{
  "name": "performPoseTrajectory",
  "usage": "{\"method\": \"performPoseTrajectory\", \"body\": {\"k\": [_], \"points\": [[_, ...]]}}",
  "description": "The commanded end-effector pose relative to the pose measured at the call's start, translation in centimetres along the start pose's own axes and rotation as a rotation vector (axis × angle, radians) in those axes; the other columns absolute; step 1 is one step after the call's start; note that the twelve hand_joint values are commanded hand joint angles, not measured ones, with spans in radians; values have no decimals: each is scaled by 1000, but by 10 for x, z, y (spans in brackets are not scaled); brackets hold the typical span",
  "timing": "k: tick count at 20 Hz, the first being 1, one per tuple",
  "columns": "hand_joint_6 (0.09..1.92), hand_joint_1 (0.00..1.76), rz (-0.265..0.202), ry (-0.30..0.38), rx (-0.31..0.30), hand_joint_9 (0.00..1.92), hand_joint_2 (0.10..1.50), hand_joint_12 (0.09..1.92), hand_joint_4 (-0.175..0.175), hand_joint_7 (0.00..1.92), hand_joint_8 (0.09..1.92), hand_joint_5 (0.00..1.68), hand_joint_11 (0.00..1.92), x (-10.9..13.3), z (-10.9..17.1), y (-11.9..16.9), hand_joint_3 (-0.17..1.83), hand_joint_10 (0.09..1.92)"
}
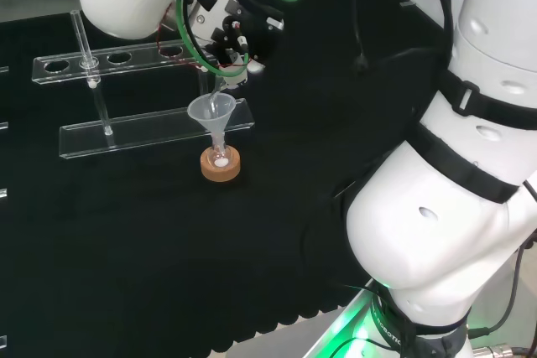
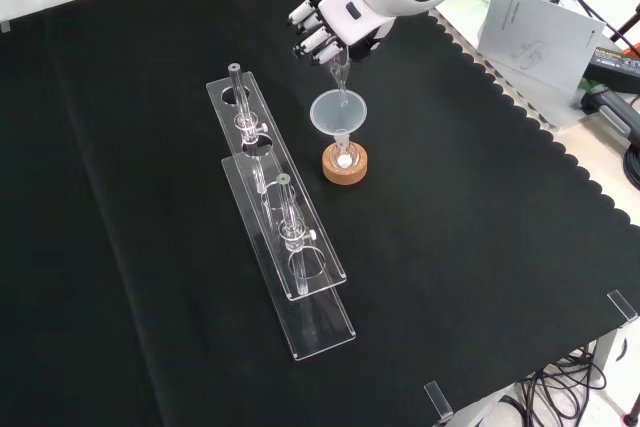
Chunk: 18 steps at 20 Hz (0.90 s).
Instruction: Pour all the NaCl from the weighing funnel into the round-bottom flask.
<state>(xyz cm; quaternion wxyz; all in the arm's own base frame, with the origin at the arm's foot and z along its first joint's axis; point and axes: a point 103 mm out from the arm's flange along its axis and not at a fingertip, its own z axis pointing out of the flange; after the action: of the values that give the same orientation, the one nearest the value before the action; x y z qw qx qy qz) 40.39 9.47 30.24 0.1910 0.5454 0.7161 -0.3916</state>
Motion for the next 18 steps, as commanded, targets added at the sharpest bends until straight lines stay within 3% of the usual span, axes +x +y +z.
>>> {"method": "performPoseTrajectory", "body": {"k": [1,6,18], "points": [[645,1113,17,90,3,1216,701,938,175,753,622,1271,935,-12,22,-3,575,151],[644,1113,31,147,-2,1215,701,937,175,753,622,1271,936,-17,27,-5,575,148],[643,1113,37,380,-56,1211,701,935,175,752,622,1272,937,-30,52,-7,575,142]]}}
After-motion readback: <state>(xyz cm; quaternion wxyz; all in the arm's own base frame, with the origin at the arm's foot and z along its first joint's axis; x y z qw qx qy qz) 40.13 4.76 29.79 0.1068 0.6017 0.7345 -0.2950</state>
